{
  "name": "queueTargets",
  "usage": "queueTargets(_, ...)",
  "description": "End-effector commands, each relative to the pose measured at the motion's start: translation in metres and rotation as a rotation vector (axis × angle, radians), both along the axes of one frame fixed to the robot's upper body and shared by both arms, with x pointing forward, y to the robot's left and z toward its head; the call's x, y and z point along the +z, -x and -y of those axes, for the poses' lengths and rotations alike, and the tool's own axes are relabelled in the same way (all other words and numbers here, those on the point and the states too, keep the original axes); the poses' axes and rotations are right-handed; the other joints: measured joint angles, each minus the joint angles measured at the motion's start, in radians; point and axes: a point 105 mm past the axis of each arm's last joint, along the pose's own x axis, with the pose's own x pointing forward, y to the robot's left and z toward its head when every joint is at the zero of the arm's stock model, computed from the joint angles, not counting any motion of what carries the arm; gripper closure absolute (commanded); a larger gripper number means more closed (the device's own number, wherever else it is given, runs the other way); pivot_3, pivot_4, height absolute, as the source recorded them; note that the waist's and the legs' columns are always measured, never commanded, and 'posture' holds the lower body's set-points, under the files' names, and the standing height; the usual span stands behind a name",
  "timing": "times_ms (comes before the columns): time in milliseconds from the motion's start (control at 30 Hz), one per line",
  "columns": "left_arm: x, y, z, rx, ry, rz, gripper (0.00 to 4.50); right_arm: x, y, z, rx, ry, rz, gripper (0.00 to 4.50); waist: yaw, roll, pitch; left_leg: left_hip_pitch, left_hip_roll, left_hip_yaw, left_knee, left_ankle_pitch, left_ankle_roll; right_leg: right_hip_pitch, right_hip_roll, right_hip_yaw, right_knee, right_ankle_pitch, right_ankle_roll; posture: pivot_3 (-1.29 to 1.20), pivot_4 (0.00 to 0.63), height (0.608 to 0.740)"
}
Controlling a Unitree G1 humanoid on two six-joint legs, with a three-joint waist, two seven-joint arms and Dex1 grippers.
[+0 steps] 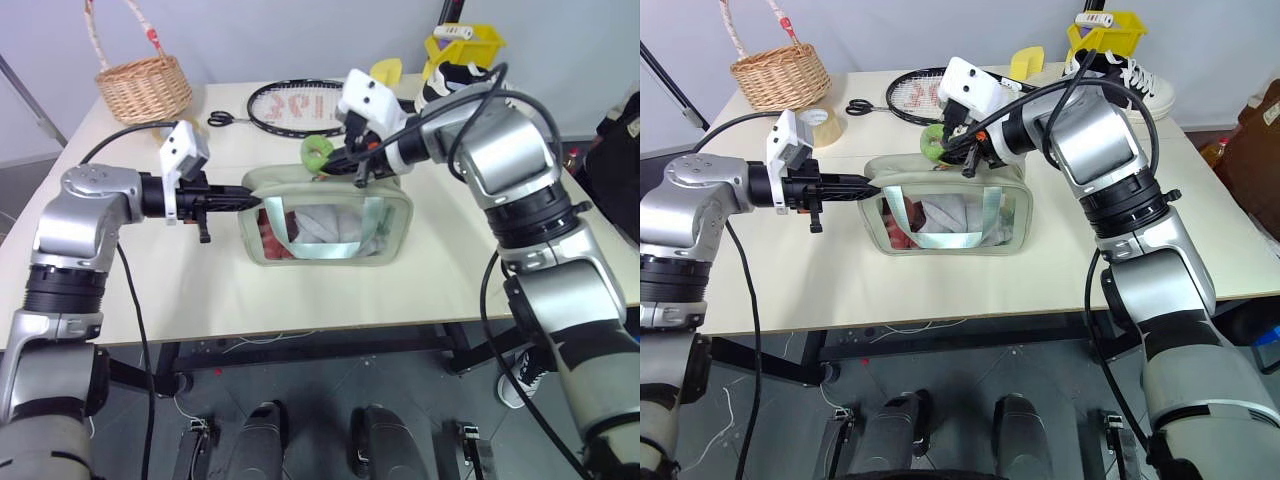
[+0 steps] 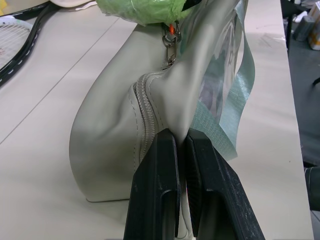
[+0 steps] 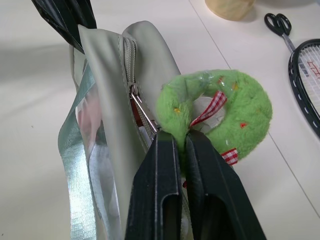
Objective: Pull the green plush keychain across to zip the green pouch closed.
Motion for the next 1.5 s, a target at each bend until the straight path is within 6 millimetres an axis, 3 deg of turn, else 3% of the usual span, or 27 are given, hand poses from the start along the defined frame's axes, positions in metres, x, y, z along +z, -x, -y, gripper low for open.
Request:
queueTargets(33, 0.008, 0.001, -0.003, 0.013, 0.005, 0.032, 4.50, 0.030, -0.005, 0.033, -0.115, -0.058, 0.081, 4.38, 0.003, 0.000, 0.000, 0.000, 0.000, 0.000, 0.000, 0.000, 0.000, 0.000, 0.000, 0.000, 0.000, 0.000, 0.000, 0.00, 0.150, 0.738)
queueTargets(133, 0.007, 0.000, -0.008, 0.036, 0.007, 0.026, 4.50, 0.038, -0.013, 0.094, -0.303, -0.023, 0.147, 4.38, 0.013, 0.000, 0.000, -0.001, 0.000, 0.000, 0.001, 0.000, 0.000, 0.000, 0.000, 0.000, -0.001, 0.000, 0.000, 0.00, 0.150, 0.738)
queueTargets(300, 0.006, 0.001, -0.016, 0.070, 0.028, 0.013, 4.50, 0.037, -0.006, 0.185, -0.576, 0.098, 0.189, 4.38, 0.013, 0.000, 0.000, 0.000, 0.000, 0.001, 0.000, 0.000, 0.000, 0.000, 0.000, 0.000, -0.002, 0.000, 0.000, 0.00, 0.150, 0.738)
queueTargets(400, 0.003, 0.002, -0.018, 0.080, 0.030, 0.006, 4.50, 0.029, -0.002, 0.233, -0.729, 0.214, 0.227, 4.38, -0.007, 0.000, 0.000, 0.002, 0.000, 0.002, -0.002, 0.000, 0.001, 0.000, 0.000, 0.002, -0.001, 0.000, 0.000, 0.00, 0.150, 0.738)
queueTargets(467, 0.002, 0.003, -0.017, 0.083, 0.033, 0.002, 4.50, 0.014, -0.001, 0.247, -0.762, 0.267, 0.210, 4.38, -0.008, 0.000, 0.000, 0.002, 0.000, 0.002, -0.003, 0.000, 0.001, -0.001, 0.000, 0.003, -0.001, 0.000, 0.000, 0.00, 0.150, 0.738)
queueTargets(533, 0.003, 0.004, -0.017, 0.082, 0.036, 0.000, 4.50, -0.010, 0.000, 0.241, -0.715, 0.304, 0.163, 4.38, -0.008, 0.000, 0.000, 0.002, 0.000, 0.003, -0.003, 0.000, 0.001, -0.001, 0.000, 0.003, -0.001, 0.000, 0.000, 0.00, 0.150, 0.738)
queueTargets(767, 0.004, 0.006, -0.016, 0.093, 0.050, -0.002, 4.50, -0.110, 0.007, 0.164, -0.530, 0.258, -0.018, 4.38, -0.009, 0.000, 0.000, 0.003, 0.001, 0.004, -0.002, 0.000, 0.001, -0.001, 0.001, 0.004, 0.000, 0.000, 0.000, 0.00, 0.150, 0.738)
queueTargets(933, 0.005, 0.007, -0.013, 0.087, 0.056, 0.000, 4.50, -0.141, 0.020, 0.141, -0.467, 0.269, -0.072, 4.38, -0.006, -0.001, -0.001, 0.003, 0.001, 0.003, -0.001, 0.000, 0.001, -0.001, 0.001, 0.004, 0.000, 0.000, 0.000, 0.00, 0.150, 0.738)
queueTargets(1067, 0.008, 0.009, -0.010, 0.076, 0.061, 0.003, 4.50, -0.138, 0.017, 0.148, -0.500, 0.272, -0.061, 4.38, -0.006, -0.001, -0.001, 0.003, 0.001, 0.003, -0.001, 0.000, 0.001, 0.000, 0.001, 0.004, 0.000, 0.000, 0.000, 0.00, 0.150, 0.738)
queueTargets(1167, 0.009, 0.010, -0.009, 0.068, 0.061, 0.006, 4.50, -0.120, 0.009, 0.156, -0.540, 0.236, -0.035, 4.38, -0.005, -0.001, -0.001, 0.003, 0.001, 0.003, 0.000, 0.000, 0.001, 0.000, 0.001, 0.004, 0.000, 0.000, 0.000, 0.00, 0.150, 0.738)
queueTargets(1267, 0.010, 0.013, -0.007, 0.050, 0.061, 0.011, 4.50, -0.098, 0.006, 0.161, -0.564, 0.168, -0.028, 3.48, -0.004, -0.001, -0.001, 0.003, 0.001, 0.003, 0.000, 0.000, 0.001, 0.000, 0.001, 0.004, 0.000, 0.000, 0.000, 0.00, 0.150, 0.738)
queueTargets(1400, 0.011, 0.016, -0.004, 0.036, 0.069, 0.011, 4.50, -0.072, 0.006, 0.162, -0.562, 0.077, -0.019, 1.59, -0.003, -0.001, -0.001, 0.002, 0.001, 0.003, 0.000, 0.000, 0.001, 0.000, 0.001, 0.004, 0.000, 0.000, 0.000, 0.00, 0.150, 0.738)
queueTargets(1500, 0.010, 0.021, -0.002, 0.023, 0.063, 0.014, 4.50, -0.041, 0.024, 0.153, -0.438, -0.033, -0.051, 0.09, -0.001, -0.001, -0.001, 0.002, 0.001, 0.003, 0.000, 0.000, 0.001, 0.000, 0.001, 0.004, 0.000, 0.000, 0.000, 0.00, 0.150, 0.738)
